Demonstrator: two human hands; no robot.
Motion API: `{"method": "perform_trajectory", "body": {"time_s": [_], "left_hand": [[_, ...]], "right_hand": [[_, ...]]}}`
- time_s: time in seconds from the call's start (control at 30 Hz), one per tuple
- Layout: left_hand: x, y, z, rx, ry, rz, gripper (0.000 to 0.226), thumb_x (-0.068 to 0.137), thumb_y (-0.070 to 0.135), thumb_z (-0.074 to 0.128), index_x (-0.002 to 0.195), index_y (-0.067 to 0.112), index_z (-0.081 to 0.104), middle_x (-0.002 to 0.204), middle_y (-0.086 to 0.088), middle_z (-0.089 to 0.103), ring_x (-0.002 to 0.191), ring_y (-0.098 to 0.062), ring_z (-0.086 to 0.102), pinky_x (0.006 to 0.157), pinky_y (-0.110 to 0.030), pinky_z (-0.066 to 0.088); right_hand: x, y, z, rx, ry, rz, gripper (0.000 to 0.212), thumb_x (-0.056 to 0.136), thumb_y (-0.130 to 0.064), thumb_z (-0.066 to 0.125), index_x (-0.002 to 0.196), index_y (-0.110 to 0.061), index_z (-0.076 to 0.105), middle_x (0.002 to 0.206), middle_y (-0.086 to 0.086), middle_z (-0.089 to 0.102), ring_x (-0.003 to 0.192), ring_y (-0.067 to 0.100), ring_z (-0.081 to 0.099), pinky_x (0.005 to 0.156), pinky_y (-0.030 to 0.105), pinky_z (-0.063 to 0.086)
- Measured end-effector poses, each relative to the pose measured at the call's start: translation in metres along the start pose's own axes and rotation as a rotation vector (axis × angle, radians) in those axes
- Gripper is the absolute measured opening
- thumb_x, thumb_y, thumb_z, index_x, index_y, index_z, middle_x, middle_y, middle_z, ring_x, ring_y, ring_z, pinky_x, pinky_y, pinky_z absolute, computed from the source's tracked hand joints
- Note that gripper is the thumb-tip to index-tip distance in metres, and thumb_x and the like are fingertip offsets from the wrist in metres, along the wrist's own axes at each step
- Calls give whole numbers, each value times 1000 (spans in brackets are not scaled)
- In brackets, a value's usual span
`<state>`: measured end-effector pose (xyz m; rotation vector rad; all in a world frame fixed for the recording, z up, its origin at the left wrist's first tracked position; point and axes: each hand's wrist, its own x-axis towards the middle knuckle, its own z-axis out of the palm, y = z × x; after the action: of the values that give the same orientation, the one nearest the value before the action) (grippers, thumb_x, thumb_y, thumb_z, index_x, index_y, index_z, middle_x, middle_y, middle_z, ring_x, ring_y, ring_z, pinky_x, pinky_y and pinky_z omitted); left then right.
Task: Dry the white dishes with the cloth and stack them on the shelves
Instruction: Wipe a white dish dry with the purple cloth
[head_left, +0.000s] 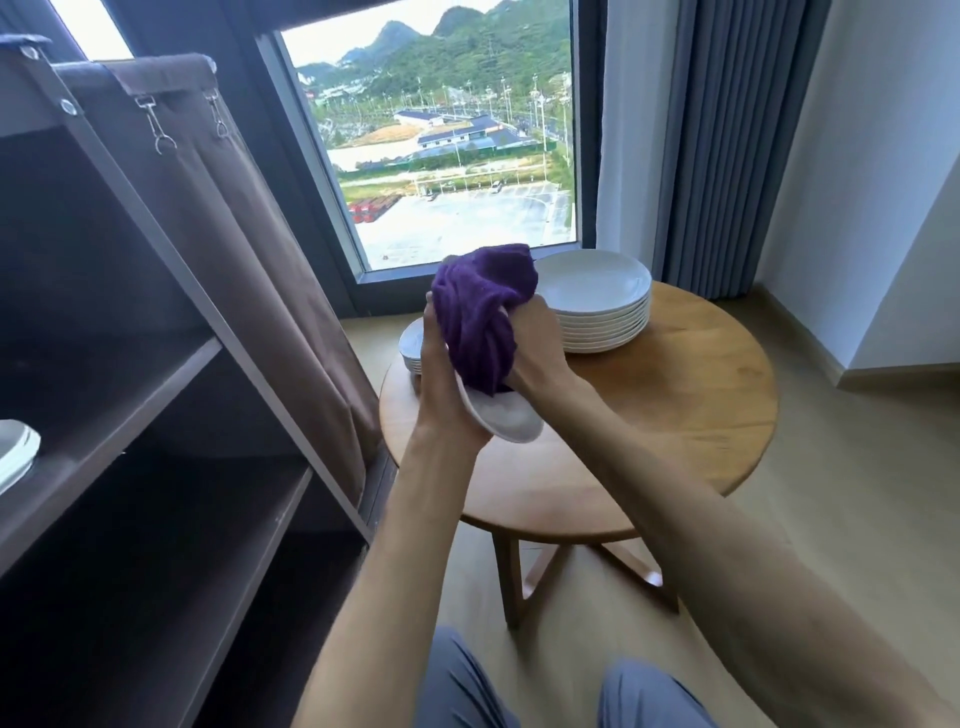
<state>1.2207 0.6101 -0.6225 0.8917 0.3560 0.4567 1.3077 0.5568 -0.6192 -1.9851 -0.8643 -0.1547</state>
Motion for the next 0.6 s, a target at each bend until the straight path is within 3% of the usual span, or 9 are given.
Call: {"method": "perform_trajectory", "body": {"time_s": [0.13,0.2,0.27,0.43,0.53,0.6], "left_hand": [[-8,-7,-4,-6,-129,2,58,93,70,46,112,28,80,113,-7,77,105,-26,73,98,-44,55],[-12,-7,-1,-46,-190,-12,62,93,72,39,106,29,82,117,-7,75,110,-27,70,106,-45,49],[-9,-9,4,-66,-228,10,64,98,69,35,108,28,82,118,-7,75,112,-26,70,105,-43,51],[21,-8,5,-218,-113,147,74,93,66,50,132,4,60,127,-21,59,130,-41,54,118,-52,37],[28,-5,-2,-325,-248,228,58,78,62,75,100,9,64,95,-10,57,96,-23,59,95,-38,46],[30,-6,-9,-369,-268,208,53,69,60,83,87,13,67,84,-5,58,84,-19,62,84,-35,49]], "right_hand": [[13,5,-3,-224,145,18,31,104,-33,46,120,-13,62,123,16,59,114,34,54,79,36,43],[21,3,-6,-308,160,80,34,105,-31,43,129,-11,56,128,17,54,117,34,53,83,40,47],[24,-1,-7,-299,163,137,38,106,-33,41,133,-8,51,127,15,54,114,33,56,86,45,51],[7,-15,-9,-103,-56,-117,24,102,-28,49,114,-8,56,113,14,64,100,38,62,80,47,50],[-2,-21,-8,-49,-167,-231,10,98,-24,54,92,-17,51,84,-3,57,81,27,55,71,40,43],[-4,-19,-5,-57,-181,-204,16,97,-25,55,85,-21,45,70,-13,44,73,23,47,68,35,35]]}}
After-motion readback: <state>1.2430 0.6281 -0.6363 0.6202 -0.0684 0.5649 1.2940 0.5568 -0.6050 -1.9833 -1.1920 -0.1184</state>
